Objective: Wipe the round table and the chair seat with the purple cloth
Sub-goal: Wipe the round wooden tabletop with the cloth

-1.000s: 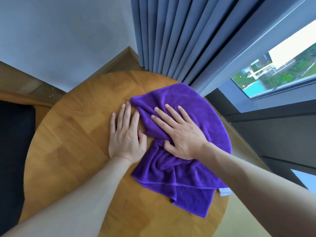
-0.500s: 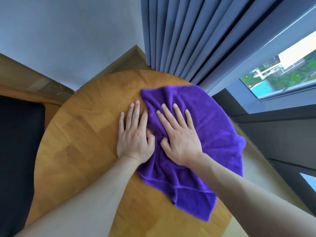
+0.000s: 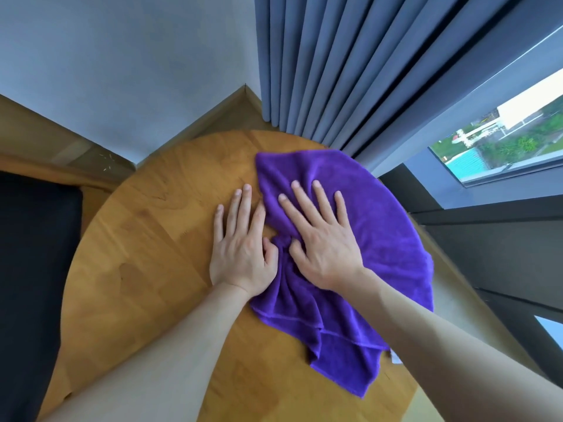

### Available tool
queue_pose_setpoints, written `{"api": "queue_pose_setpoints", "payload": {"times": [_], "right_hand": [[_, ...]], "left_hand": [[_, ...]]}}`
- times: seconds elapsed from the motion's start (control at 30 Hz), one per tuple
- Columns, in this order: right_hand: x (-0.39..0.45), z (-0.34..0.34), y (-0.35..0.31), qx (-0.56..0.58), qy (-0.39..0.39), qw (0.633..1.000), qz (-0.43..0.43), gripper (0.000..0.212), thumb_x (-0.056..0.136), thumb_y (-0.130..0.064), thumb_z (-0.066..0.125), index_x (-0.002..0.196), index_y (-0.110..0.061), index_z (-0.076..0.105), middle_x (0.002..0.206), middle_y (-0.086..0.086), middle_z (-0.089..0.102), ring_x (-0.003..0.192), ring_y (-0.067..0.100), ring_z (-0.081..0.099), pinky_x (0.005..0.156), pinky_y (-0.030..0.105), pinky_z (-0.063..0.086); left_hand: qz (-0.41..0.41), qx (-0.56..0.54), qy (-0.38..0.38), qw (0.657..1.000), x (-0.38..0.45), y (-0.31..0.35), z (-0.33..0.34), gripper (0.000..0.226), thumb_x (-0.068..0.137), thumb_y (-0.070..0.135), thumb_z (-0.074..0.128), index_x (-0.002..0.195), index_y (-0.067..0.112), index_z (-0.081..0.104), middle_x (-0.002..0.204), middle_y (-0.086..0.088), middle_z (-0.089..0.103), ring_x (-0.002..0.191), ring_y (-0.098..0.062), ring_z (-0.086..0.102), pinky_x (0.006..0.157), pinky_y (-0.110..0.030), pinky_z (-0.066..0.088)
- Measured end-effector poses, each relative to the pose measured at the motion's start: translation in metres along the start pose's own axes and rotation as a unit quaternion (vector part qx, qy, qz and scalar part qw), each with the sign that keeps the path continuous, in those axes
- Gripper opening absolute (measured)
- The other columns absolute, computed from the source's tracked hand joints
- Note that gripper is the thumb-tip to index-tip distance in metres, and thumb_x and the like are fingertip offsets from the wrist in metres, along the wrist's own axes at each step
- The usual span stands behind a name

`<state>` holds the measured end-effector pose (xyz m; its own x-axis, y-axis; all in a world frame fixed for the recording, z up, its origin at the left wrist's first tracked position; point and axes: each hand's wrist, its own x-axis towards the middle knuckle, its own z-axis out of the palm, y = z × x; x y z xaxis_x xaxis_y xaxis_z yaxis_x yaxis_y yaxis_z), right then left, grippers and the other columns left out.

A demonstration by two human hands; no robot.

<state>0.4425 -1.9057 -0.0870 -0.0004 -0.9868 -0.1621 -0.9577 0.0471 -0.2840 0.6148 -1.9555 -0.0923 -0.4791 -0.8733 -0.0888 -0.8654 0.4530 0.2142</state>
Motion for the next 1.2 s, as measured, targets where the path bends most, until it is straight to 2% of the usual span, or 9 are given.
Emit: {"api": "queue_pose_setpoints", "payload": {"times": [0.1, 0.17, 0.37, 0.47, 0.63, 0.83, 0.93, 1.07, 1.2], "right_hand": [[-0.02, -0.004, 0.027, -0.019, -0.029, 0.993, -0.111, 0.081, 0.087, -0.04, 0.045, 0.163, -0.029, 0.019, 0.172, -0.006, 0.009, 0.159, 0.026, 0.001, 0.126, 0.055, 0.004], [-0.02, -0.01, 0.048, -0.027, -0.031, 0.992, -0.122, 0.084, 0.084, -0.044, 0.048, 0.162, -0.029, 0.021, 0.171, -0.006, 0.013, 0.158, 0.024, 0.004, 0.127, 0.052, 0.005], [0.029, -0.012, 0.018, 0.025, 0.066, 0.985, 0.16, 0.079, 0.086, -0.046, 0.045, 0.161, -0.032, 0.024, 0.171, -0.006, 0.015, 0.158, 0.024, 0.004, 0.127, 0.053, 0.003], [0.049, -0.006, -0.016, 0.036, 0.072, 0.976, 0.201, 0.078, 0.088, -0.044, 0.041, 0.162, -0.029, 0.022, 0.171, -0.001, 0.011, 0.158, 0.028, -0.001, 0.126, 0.053, -0.004], [0.026, -0.003, -0.014, 0.027, 0.016, 0.998, 0.051, 0.071, 0.092, -0.037, 0.036, 0.161, -0.031, 0.024, 0.171, -0.005, 0.013, 0.158, 0.028, 0.001, 0.126, 0.055, 0.0], [-0.015, -0.012, 0.031, -0.013, -0.028, 0.996, -0.089, 0.083, 0.082, -0.041, 0.047, 0.162, -0.027, 0.025, 0.171, -0.005, 0.014, 0.158, 0.025, 0.005, 0.128, 0.049, 0.003], [0.003, -0.014, 0.034, -0.011, 0.001, 1.0, -0.023, 0.085, 0.078, -0.046, 0.051, 0.159, -0.026, 0.032, 0.169, -0.002, 0.021, 0.157, 0.029, 0.014, 0.126, 0.054, 0.009], [0.052, -0.008, -0.005, -0.005, 0.046, 0.989, 0.14, 0.078, 0.089, -0.054, 0.043, 0.161, -0.031, 0.024, 0.171, -0.002, 0.014, 0.158, 0.031, 0.005, 0.125, 0.057, -0.001], [0.072, 0.0, -0.047, 0.008, 0.042, 0.99, 0.134, 0.075, 0.093, -0.051, 0.038, 0.162, -0.028, 0.019, 0.172, -0.002, 0.011, 0.158, 0.03, 0.001, 0.125, 0.058, 0.0]], "left_hand": [[0.002, -0.007, 0.004, 1.0, 0.001, 0.001, 0.0, 0.069, 0.083, 0.03, 0.042, 0.149, 0.008, 0.044, 0.17, -0.015, 0.02, 0.159, -0.027, 0.013, 0.127, -0.053, 0.012], [-0.001, -0.006, 0.005, 1.0, 0.001, 0.001, 0.001, 0.071, 0.084, 0.03, 0.041, 0.153, 0.011, 0.04, 0.171, -0.013, 0.017, 0.159, -0.025, 0.011, 0.127, -0.052, 0.011], [-0.007, -0.001, 0.002, 1.0, 0.001, 0.0, 0.004, 0.08, 0.086, 0.034, 0.038, 0.163, 0.021, 0.02, 0.173, -0.007, 0.01, 0.16, -0.02, 0.005, 0.128, -0.052, 0.009], [-0.007, 0.012, -0.007, 1.0, 0.0, 0.0, 0.002, 0.08, 0.086, 0.034, 0.033, 0.164, 0.024, 0.017, 0.173, -0.006, 0.007, 0.16, -0.019, 0.001, 0.127, -0.054, 0.008], [0.015, -0.005, -0.024, 1.0, -0.001, -0.005, -0.001, 0.072, 0.087, 0.034, 0.036, 0.156, 0.016, 0.032, 0.173, -0.007, 0.009, 0.16, -0.019, 0.002, 0.128, -0.053, 0.008], [-0.01, 0.039, -0.02, 0.999, 0.004, -0.059, -0.01, 0.085, 0.086, 0.043, 0.04, 0.165, 0.027, 0.013, 0.174, -0.002, 0.002, 0.16, -0.025, -0.004, 0.127, -0.057, 0.004], [-0.013, 0.03, -0.011, 0.999, 0.011, -0.064, -0.009, 0.083, 0.086, 0.042, 0.04, 0.164, 0.029, 0.016, 0.173, 0.0, 0.007, 0.16, -0.024, -0.002, 0.127, -0.057, 0.004], [-0.013, 0.018, -0.004, 1.0, 0.009, -0.062, -0.01, 0.082, 0.084, 0.04, 0.041, 0.162, 0.029, 0.021, 0.173, 0.001, 0.011, 0.16, -0.024, 0.002, 0.127, -0.057, 0.005], [-0.009, 0.022, -0.007, 1.0, 0.011, -0.062, -0.012, 0.08, 0.082, 0.04, 0.042, 0.16, 0.028, 0.026, 0.173, 0.0, 0.011, 0.159, -0.026, 0.003, 0.126, -0.058, 0.008]]}}
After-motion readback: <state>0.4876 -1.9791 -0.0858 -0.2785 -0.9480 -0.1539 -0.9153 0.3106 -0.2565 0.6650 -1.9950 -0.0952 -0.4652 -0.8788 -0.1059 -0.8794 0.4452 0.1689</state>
